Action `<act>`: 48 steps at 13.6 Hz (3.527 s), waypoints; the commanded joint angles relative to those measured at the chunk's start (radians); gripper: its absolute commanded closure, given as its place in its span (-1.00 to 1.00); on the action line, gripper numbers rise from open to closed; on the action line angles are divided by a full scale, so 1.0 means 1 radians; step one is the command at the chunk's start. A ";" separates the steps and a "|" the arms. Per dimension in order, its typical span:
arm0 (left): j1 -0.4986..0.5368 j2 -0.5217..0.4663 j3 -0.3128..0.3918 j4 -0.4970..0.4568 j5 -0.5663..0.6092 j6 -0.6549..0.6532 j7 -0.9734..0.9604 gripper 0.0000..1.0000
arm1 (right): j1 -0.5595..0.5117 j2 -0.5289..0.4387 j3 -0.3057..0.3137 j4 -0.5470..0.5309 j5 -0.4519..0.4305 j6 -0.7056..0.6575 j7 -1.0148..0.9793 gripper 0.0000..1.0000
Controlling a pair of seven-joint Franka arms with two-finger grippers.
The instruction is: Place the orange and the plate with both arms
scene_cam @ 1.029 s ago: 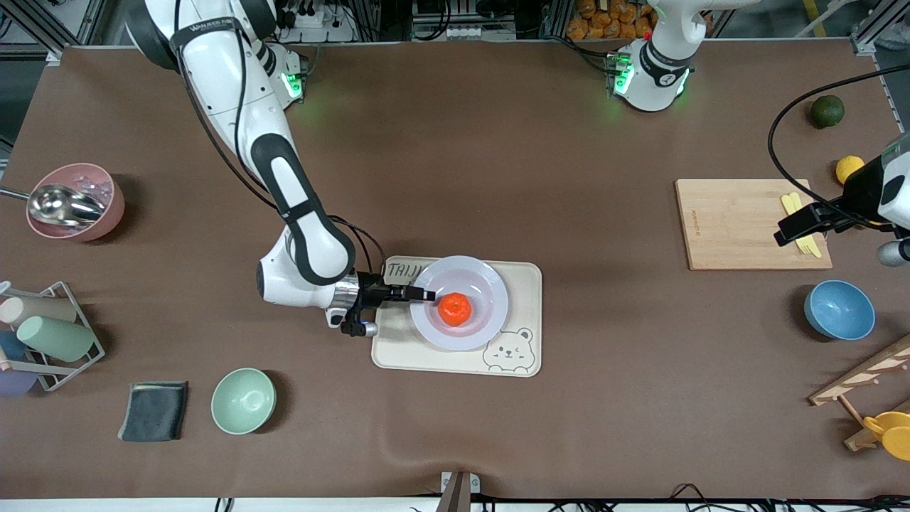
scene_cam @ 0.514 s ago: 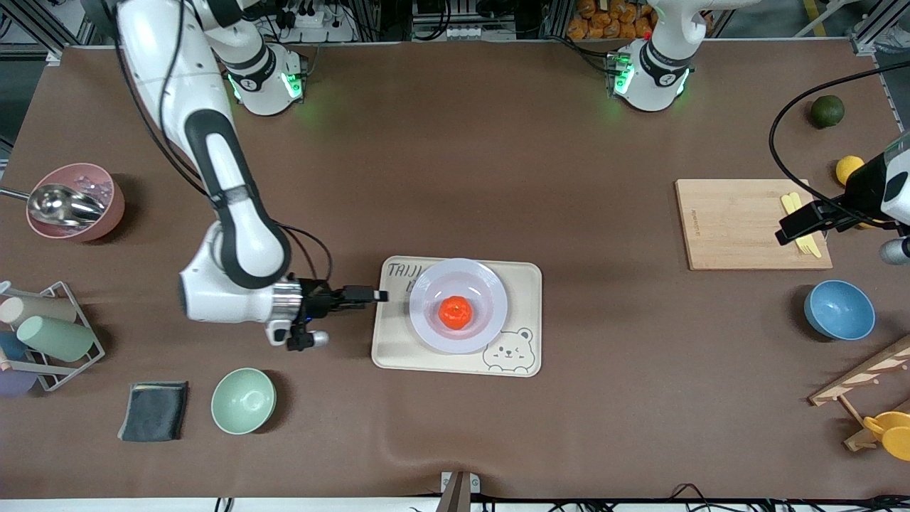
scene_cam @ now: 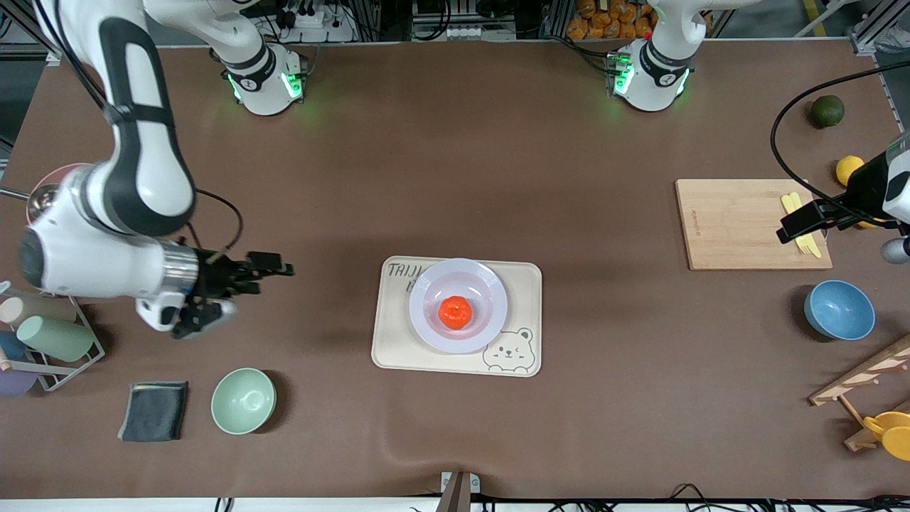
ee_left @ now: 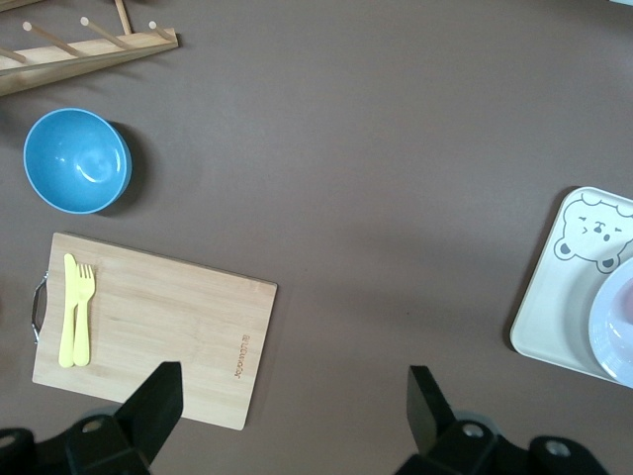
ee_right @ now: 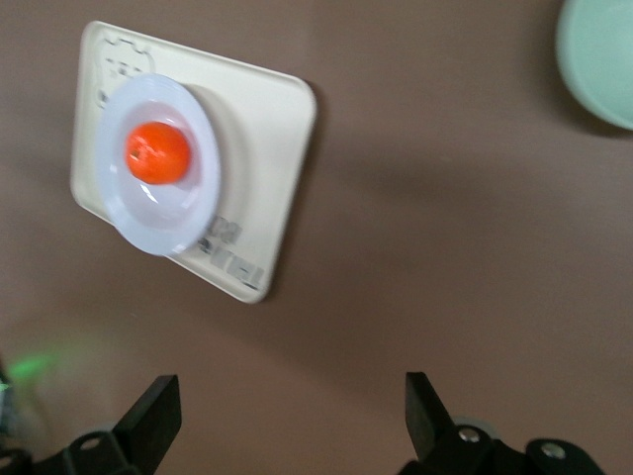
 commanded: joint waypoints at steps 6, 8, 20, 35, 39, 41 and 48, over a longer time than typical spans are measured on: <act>-0.001 -0.009 -0.006 -0.003 0.024 -0.019 0.012 -1.00 | -0.022 -0.344 -0.011 -0.038 -0.411 -0.157 0.198 -1.00; -0.006 -0.010 -0.011 -0.003 0.022 -0.021 0.003 -1.00 | -0.069 -0.376 0.006 -0.042 -0.437 -0.168 0.258 -1.00; 0.002 -0.162 -0.068 -0.187 0.053 0.061 -0.025 -1.00 | -0.379 -0.507 0.330 -0.041 -0.533 -0.227 0.418 -1.00; -0.004 -0.090 -0.068 -0.018 0.056 -0.134 -0.020 -1.00 | -0.427 -0.496 0.323 -0.053 -0.516 -0.222 0.387 -1.00; -0.004 -0.090 -0.068 -0.020 0.056 -0.136 -0.022 -1.00 | -0.419 -0.496 0.325 -0.051 -0.516 -0.228 0.389 -1.00; -0.003 -0.090 -0.068 -0.020 0.056 -0.137 -0.022 -1.00 | -0.418 -0.494 0.328 -0.053 -0.516 -0.230 0.389 -1.00; -0.003 -0.090 -0.068 -0.018 0.059 -0.139 -0.023 -1.00 | -0.424 -0.502 0.325 -0.053 -0.514 -0.233 0.390 -1.00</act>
